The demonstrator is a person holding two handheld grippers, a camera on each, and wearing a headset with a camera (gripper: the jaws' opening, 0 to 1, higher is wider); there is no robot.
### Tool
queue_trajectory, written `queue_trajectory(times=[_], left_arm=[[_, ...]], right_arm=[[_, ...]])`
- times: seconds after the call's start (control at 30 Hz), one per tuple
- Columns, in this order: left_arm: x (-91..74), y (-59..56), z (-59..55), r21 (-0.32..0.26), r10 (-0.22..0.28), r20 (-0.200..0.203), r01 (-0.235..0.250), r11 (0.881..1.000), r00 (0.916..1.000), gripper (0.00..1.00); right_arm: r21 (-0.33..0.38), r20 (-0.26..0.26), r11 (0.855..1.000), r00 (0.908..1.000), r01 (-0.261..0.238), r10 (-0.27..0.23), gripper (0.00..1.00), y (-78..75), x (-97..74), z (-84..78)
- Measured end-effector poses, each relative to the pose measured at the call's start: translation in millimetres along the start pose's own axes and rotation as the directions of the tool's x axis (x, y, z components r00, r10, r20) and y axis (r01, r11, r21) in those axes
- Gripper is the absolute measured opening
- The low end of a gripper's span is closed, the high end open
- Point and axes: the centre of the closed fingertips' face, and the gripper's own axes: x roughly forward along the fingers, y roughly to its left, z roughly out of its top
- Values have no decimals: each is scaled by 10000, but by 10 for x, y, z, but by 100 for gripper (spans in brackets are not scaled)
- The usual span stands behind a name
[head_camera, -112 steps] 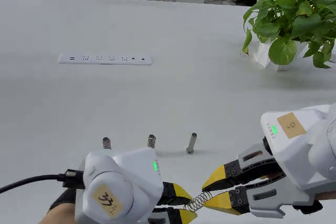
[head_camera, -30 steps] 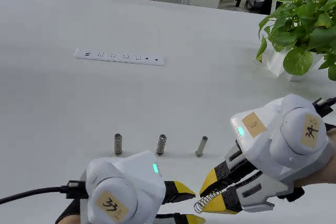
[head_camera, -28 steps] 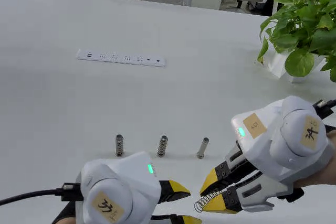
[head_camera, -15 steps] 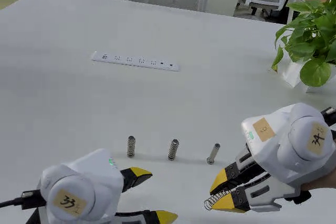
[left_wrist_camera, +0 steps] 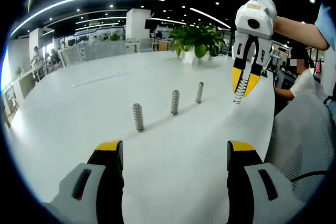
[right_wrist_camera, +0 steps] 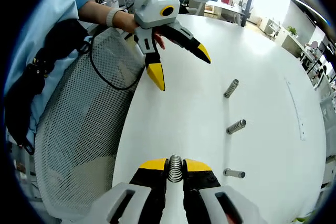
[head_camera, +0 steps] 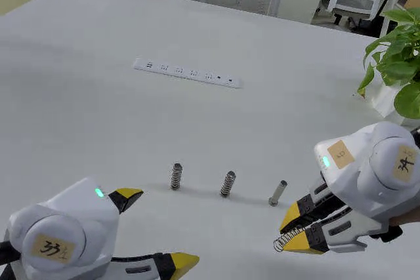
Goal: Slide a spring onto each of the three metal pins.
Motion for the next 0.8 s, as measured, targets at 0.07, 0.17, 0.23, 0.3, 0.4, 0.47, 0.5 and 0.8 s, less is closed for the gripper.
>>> queue_trajectory(times=[0.07, 0.17, 0.23, 0.3, 0.4, 0.47, 0.5, 0.8], left_arm=[[-10, 37, 7, -47, 223, 53, -222, 9997, 9997, 84], [-18, 79, 4, -180, 375, 82, -374, 9991, 9993, 89], [-21, 88, -6, -268, 396, 45, -395, 9989, 9992, 91], [-10, 99, -33, -457, 437, -55, -439, 9980, 9990, 99], [-8, 90, -81, -914, 364, -210, -382, 9951, 9991, 99], [-9, 84, -90, -864, 373, -210, -389, 9955, 9991, 99], [-8, 78, -97, -851, 346, -243, -365, 9957, 9991, 99], [-4, 76, -91, -582, 270, -351, -290, 9979, 9990, 99]], right_arm=[[-66, -106, 10000, 9999, 6, -6, 8, -25, -8, -21], [-139, -253, 9999, 9997, -1, -3, 8, -76, -37, -59], [-186, -375, 9998, 9993, 6, -13, 8, -109, -57, -87], [-243, -504, 9997, 9987, -21, 9, 8, -146, -85, -116], [-365, -740, 9993, 9972, 17, -44, 8, -235, -144, -158], [-402, -809, 9992, 9967, 72, -104, 8, -290, -181, -163], [-428, -838, 9990, 9963, 131, -167, 8, -334, -208, -165], [-754, -1102, 9950, 9912, 649, -730, 8, -645, -302, -187]])
